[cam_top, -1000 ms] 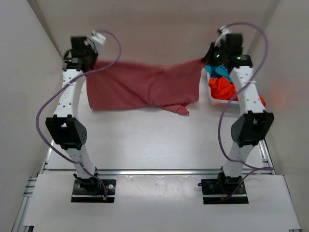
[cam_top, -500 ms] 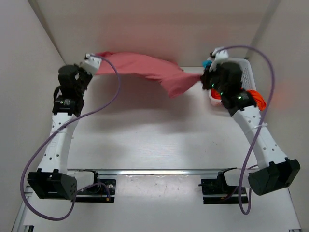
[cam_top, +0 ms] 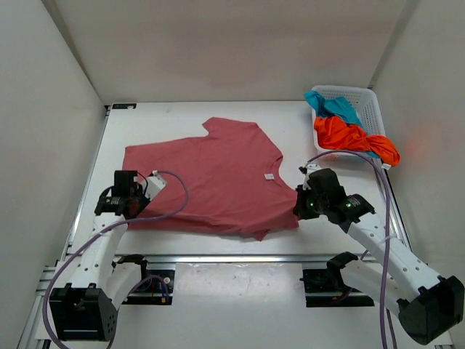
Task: Fold and stack the t-shirts
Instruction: Flatten out the tshirt
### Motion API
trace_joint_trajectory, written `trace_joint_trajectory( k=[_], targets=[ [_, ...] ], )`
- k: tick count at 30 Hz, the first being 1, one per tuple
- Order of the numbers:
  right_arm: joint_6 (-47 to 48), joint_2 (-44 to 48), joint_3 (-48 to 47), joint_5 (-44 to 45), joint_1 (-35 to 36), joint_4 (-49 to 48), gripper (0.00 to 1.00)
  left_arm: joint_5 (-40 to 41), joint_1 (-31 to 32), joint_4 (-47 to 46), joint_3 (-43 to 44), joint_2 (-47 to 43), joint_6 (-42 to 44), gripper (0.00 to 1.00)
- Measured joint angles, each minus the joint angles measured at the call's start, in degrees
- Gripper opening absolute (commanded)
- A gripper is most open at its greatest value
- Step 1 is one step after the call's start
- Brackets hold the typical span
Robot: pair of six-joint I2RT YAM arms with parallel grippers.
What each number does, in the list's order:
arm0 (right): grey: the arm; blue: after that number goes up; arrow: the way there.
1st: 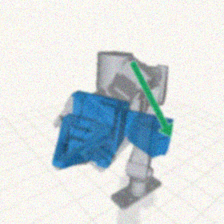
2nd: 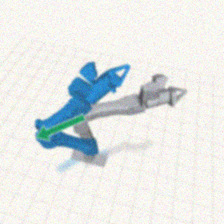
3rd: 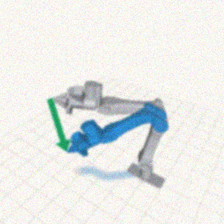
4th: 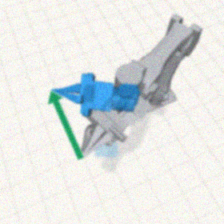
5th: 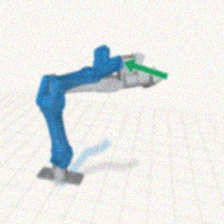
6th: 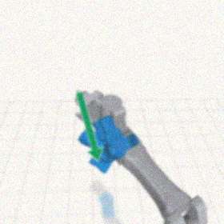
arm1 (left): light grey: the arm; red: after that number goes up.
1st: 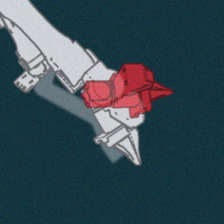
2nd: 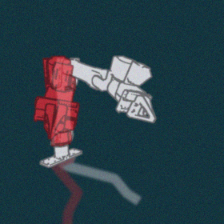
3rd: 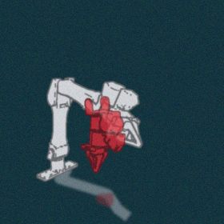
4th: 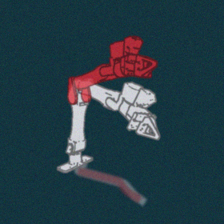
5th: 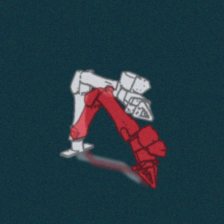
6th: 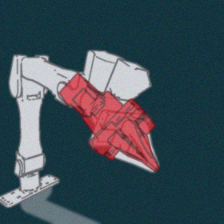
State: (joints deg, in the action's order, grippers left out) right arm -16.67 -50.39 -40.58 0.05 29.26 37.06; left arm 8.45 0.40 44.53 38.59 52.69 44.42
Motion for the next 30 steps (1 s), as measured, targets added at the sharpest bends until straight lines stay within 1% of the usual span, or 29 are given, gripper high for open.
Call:
trace_joint_trajectory(
  k=[3, 6, 9, 18, 20, 22, 23, 25, 28, 30],
  targets=[
    [-0.98, -1.75, 2.71, -2.16, 0.00, 0.07, 0.00, 0.81, -0.20, 2.99, -3.15, -2.40, 1.11, 0.00],
    [-0.85, -2.89, 3.30, -4.26, -0.42, -0.68, 0.00, 1.38, -2.97, 4.70, -3.65, -3.98, 2.19, 0.00],
    [0.57, -4.85, 3.15, -6.27, -2.01, -3.87, 0.00, 2.14, -4.79, 5.18, -3.65, -4.61, 2.78, 0.00],
    [6.64, -16.81, -2.36, -10.51, -5.51, -12.11, 0.00, 2.99, -7.82, 4.39, -4.20, -4.24, 3.34, 0.00],
    [8.13, -17.88, -3.37, -11.47, -7.21, -13.75, 0.00, 3.56, -6.99, 2.80, -3.69, -3.02, 2.82, 0.00],
    [10.03, -20.61, -7.37, -12.28, -9.44, -13.51, 0.00, 4.28, -4.90, 0.98, -0.85, 1.38, 1.84, 0.00],
    [11.26, -23.34, -11.67, -12.44, -10.60, -13.16, 0.00, 4.79, -3.72, 0.39, 2.84, 5.73, 1.07, 0.00],
    [14.21, -32.37, -26.77, -11.50, -12.70, -11.45, 0.00, 5.53, -2.21, -0.57, 15.08, 17.14, -1.18, 0.00],
    [16.17, -47.01, -55.78, -8.94, -15.76, -13.38, 0.00, 5.31, -1.66, -2.29, 43.34, 36.72, -6.10, 0.00],
    [16.83, -51.74, -69.20, -7.13, -17.62, -16.85, 0.00, 4.92, -1.62, -2.58, 63.23, 48.17, -8.68, 0.00]
  ],
)
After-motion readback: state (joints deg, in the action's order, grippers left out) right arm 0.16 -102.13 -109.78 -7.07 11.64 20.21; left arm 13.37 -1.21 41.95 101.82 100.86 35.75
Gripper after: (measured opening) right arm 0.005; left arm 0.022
